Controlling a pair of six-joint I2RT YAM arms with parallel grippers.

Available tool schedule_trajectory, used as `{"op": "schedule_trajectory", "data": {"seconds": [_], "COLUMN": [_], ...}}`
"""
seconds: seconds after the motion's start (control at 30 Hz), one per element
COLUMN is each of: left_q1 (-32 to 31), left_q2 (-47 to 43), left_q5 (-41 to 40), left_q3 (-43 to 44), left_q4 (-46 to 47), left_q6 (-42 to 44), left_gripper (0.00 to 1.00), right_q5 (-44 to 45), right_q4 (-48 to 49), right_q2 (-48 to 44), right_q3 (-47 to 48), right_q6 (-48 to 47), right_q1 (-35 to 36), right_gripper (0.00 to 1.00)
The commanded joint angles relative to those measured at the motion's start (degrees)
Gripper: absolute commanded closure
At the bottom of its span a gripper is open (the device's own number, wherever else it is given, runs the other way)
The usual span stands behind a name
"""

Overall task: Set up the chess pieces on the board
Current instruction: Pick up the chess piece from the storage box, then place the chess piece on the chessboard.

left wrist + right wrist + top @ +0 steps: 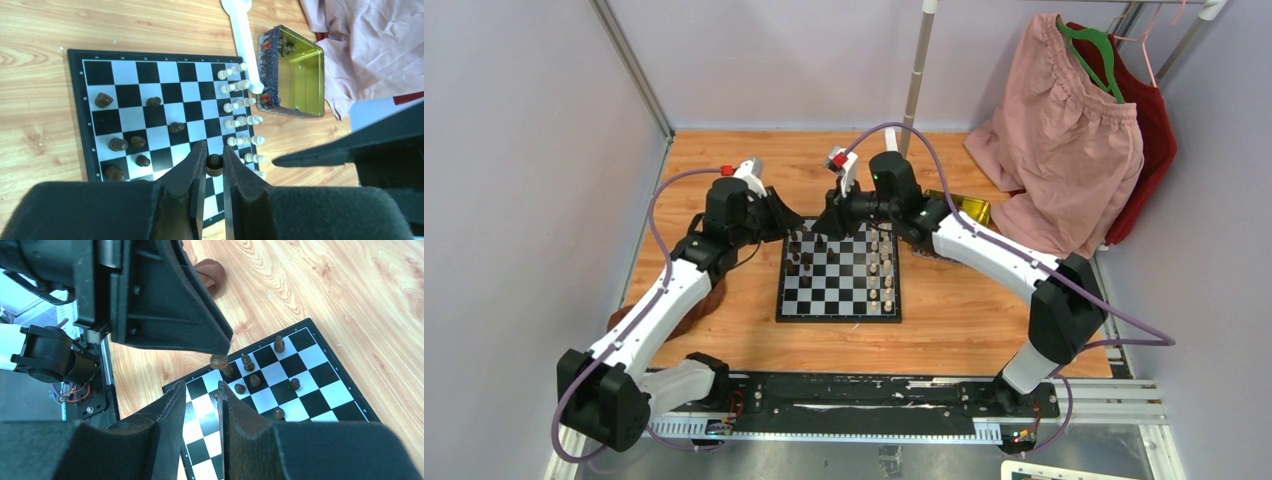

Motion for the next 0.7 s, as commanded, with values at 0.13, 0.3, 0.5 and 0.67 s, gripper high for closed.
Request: {"op": "schedule_trajectory", "data": {"seconds": [0.13,0.3,0.5,0.67], "left_q1": [0.26,0.26,-1.58,-3.69], "left_q2": [5.15,9.24,15.33,20.37], "left_q5": [-6.50,-8.94,-13.30,-17.37], "left_q3": [2.37,0.72,1.05,2.16], "left_q4": [7.61,14.62,19.50,20.51], "left_q6": [7.25,10.89,16.35,18.83], "left_gripper": [1.00,1.00,1.00,1.00], "right_q5": [0.99,2.49,4.24,5.36], "right_q4": [1.49,2.18,2.77,2.46], "right_q2": [-3.69,-4.37,-4.21,-4.22], "right_q3": [-3.40,-5.24,-5.79,-5.79], "right_q6": [-0.87,-1.10,-1.45,-2.10], "right_q1": [-1.88,-2.59,-3.32,-3.83], "right_gripper": [0.66,0.66,0.66,0.66]}}
